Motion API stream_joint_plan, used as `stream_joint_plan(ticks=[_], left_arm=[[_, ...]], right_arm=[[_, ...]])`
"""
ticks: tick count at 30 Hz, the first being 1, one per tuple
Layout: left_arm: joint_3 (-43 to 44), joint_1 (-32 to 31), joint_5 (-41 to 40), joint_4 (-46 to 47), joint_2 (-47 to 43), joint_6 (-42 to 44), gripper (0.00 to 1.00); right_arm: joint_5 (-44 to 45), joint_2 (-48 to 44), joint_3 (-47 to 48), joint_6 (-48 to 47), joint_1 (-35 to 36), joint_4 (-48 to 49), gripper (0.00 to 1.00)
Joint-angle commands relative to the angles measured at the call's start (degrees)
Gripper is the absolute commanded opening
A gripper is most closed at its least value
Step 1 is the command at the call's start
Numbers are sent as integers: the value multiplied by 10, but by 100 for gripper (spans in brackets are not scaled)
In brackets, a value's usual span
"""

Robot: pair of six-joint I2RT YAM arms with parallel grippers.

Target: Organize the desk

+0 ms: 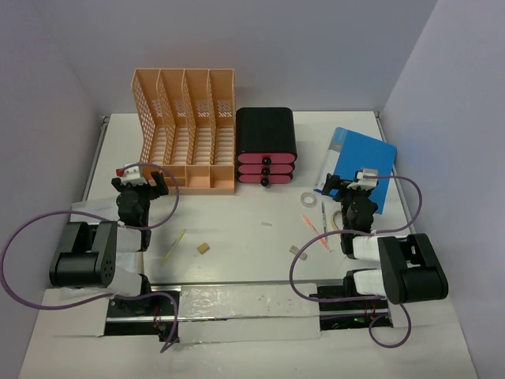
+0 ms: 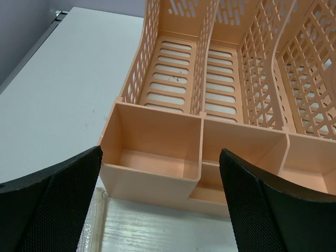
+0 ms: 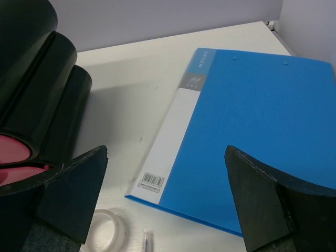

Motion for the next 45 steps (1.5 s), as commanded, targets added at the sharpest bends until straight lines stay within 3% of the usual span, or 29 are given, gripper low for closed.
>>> stream_joint_plan(ticks=[1, 7, 10, 14, 17, 19, 22, 26, 30, 36, 38, 41, 45], left_arm=[[0, 4, 10, 38, 1, -6, 99], [3, 7, 24, 36, 0, -7, 99], [12, 17, 74, 9, -21, 2, 98], [114, 28, 102, -241, -144, 13, 93], [204, 28, 143, -455, -234, 71, 88], [269, 28, 211, -638, -291, 150, 83], [333, 26, 316, -954, -341, 270, 83], [391, 18, 301, -1225, -336, 411, 80], [325, 16, 225, -1260, -335, 430, 77], [275, -65, 183, -1210, -321, 388, 77], [259, -121, 161, -1185, -313, 357, 76], [236, -175, 128, -1157, -294, 333, 75], [229, -183, 95, -1128, -239, 339, 71]], right_arm=[[15, 5, 33, -4, 3, -19, 100], [24, -2, 50, 2, 3, -43, 100], [34, -51, 71, 8, 2, -132, 100], [44, -151, 194, 120, 3, -423, 100], [2, -194, 279, 210, 3, -606, 94], [-49, -211, 325, 234, 4, -700, 84], [-34, -233, 374, 292, 37, -817, 77], [55, -270, 374, 351, 127, -897, 76], [103, -271, 369, 404, 216, -933, 73], [145, -205, 399, 453, 319, -990, 68], [151, -175, 408, 460, 353, -1001, 68], [152, -148, 419, 463, 378, -995, 68], [112, -136, 409, 487, 394, -960, 68]])
